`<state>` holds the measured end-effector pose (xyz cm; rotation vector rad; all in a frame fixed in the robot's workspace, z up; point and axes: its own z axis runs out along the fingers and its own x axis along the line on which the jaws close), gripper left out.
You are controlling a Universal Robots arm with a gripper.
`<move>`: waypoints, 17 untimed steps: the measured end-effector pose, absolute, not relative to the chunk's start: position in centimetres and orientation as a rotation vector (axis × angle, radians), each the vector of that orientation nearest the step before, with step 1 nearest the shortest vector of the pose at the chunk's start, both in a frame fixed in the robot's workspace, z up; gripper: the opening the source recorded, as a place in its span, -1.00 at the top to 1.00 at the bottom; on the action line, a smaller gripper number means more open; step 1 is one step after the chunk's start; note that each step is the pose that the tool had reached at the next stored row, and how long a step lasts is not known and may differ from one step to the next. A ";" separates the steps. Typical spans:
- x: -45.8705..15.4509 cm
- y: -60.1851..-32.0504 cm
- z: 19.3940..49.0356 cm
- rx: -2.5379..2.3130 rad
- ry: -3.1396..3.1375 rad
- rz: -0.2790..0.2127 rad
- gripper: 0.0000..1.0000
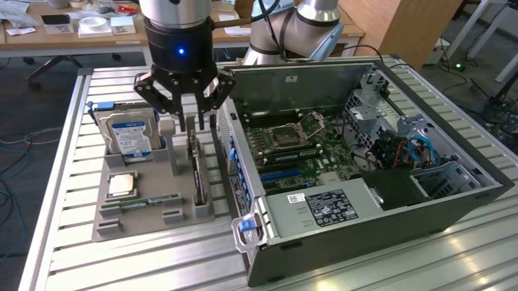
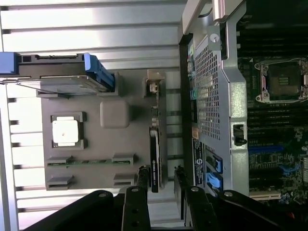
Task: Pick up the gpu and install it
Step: 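Pick up the gpu and move the gpu toward the slot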
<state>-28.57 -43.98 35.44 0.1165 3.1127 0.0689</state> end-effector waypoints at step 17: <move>-28.6 -44.0 32.3 0.117 3.113 0.069 0.29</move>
